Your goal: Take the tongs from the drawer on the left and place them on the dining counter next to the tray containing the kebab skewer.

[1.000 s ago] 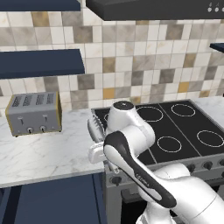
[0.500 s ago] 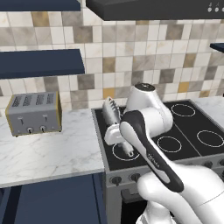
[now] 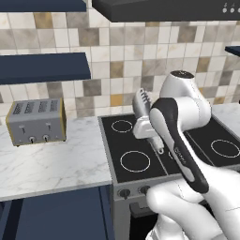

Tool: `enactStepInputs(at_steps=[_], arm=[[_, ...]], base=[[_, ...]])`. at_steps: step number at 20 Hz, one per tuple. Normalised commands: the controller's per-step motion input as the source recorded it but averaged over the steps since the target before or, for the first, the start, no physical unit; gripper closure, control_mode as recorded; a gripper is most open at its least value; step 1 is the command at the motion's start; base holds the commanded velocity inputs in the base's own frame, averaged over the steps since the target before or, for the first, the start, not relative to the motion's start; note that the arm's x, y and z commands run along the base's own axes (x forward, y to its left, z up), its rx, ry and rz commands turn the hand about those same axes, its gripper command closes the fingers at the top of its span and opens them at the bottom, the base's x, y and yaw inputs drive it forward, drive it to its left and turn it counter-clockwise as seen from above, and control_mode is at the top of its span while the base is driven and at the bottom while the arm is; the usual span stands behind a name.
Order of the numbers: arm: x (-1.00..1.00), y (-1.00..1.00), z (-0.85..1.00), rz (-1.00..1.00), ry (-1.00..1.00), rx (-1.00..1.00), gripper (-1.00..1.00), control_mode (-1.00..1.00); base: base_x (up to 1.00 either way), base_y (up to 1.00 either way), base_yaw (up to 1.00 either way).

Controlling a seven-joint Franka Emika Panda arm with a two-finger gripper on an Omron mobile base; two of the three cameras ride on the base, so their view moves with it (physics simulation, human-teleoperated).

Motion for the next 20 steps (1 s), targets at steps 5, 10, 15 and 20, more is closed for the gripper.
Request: enactStepInputs(at_steps=[5,10,15,20], arm=[[-0.19,-0.55,0.22,-0.18,-0.12,-0.02,1.0,-1.0],[-0.09,-0.43,0.14,-0.14,-0.11,-0.02,1.0,-1.0],[0.0,-0.22,0.15,-0.06,-0.15,0.0,1.0,-1.0],[0.0,-0.07,0.32,-0.03,-0.03,0.0,1.0,-1.0]], base=[[0.0,0.0,0.0],[0.0,0.0,0.0],[0.0,0.0,0.0],[0.0,0.0,0.0]])
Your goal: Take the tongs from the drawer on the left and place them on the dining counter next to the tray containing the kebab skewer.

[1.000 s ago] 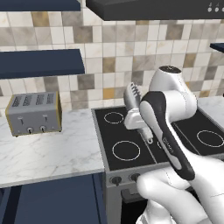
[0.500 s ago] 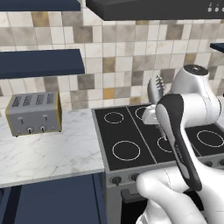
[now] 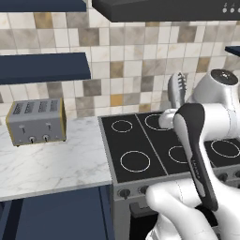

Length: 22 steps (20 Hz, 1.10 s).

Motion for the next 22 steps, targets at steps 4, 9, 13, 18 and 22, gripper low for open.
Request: enactStepInputs(at_steps=[4,9,13,18,22], arm=[[-0.03,-0.04,0.37,-0.04,0.0,0.0,1.0,-1.0],[-0.17,-0.08,0.26,-0.09,-0.02,0.0,1.0,-1.0],[-0.08,-0.07,0.17,-0.07,0.0,0.0,1.0,-1.0],[0.0,-0.04,0.1,-0.01,0.0,0.0,1.0,1.0],[0.0,0.0,0.0,0.0,0.0,0.0,1.0,1.0]], base=[[0.0,0.0,0.0],[0.0,0.0,0.0],[0.0,0.0,0.0],[0.0,0.0,0.0],[0.0,-0.07,0.0]])
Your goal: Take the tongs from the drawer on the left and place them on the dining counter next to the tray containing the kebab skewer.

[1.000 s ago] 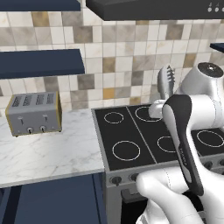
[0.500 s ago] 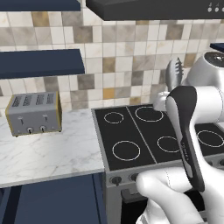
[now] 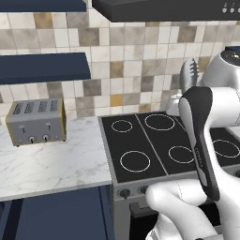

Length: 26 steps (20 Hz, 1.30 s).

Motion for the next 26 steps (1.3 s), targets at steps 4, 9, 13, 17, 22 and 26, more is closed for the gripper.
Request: enactStepInputs(at_steps=[4,9,13,17,22,26], arm=[[0.0,0.0,0.0,0.0,0.0,0.0,1.0,1.0],[0.0,0.0,0.0,0.0,0.0,0.0,1.0,1.0],[0.0,0.0,0.0,0.0,0.0,0.0,1.0,1.0],[0.0,0.0,0.0,0.0,0.0,0.0,1.0,1.0],[0.0,0.0,0.0,0.0,0.0,0.0,1.0,1.0],[0.0,0.0,0.0,0.0,0.0,0.0,1.0,1.0]], base=[[-0.03,-0.1,0.0],[-0.46,-0.18,-0.12],[-0.83,-0.36,-0.33],[-0.77,-0.48,-0.38],[-0.54,-0.86,-0.52],[-0.42,-0.91,-0.58]])
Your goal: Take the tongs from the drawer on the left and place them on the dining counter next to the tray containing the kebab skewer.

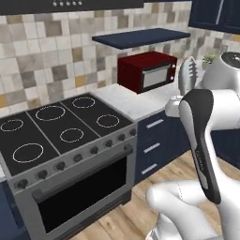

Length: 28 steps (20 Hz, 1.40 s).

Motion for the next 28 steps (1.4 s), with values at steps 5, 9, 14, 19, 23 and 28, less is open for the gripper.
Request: enactStepInputs(at_steps=[5,9,14,19,23,28], arm=[[0.0,0.0,0.0,0.0,0.0,0.0,1.0,1.0],[0.0,0.0,0.0,0.0,0.0,0.0,1.0,1.0],[0.0,0.0,0.0,0.0,0.0,0.0,1.0,1.0],[0.0,0.0,0.0,0.0,0.0,0.0,1.0,1.0],[0.0,0.0,0.0,0.0,0.0,0.0,1.0,1.0],[0.0,0.0,0.0,0.0,0.0,0.0,1.0,1.0]], base=[[-0.43,-0.73,-0.58],[-0.55,-0.56,-0.58],[-0.73,-0.67,-0.54],[-0.66,-0.7,-0.4],[-0.56,-0.67,-0.48],[-0.49,-0.62,-0.56]])
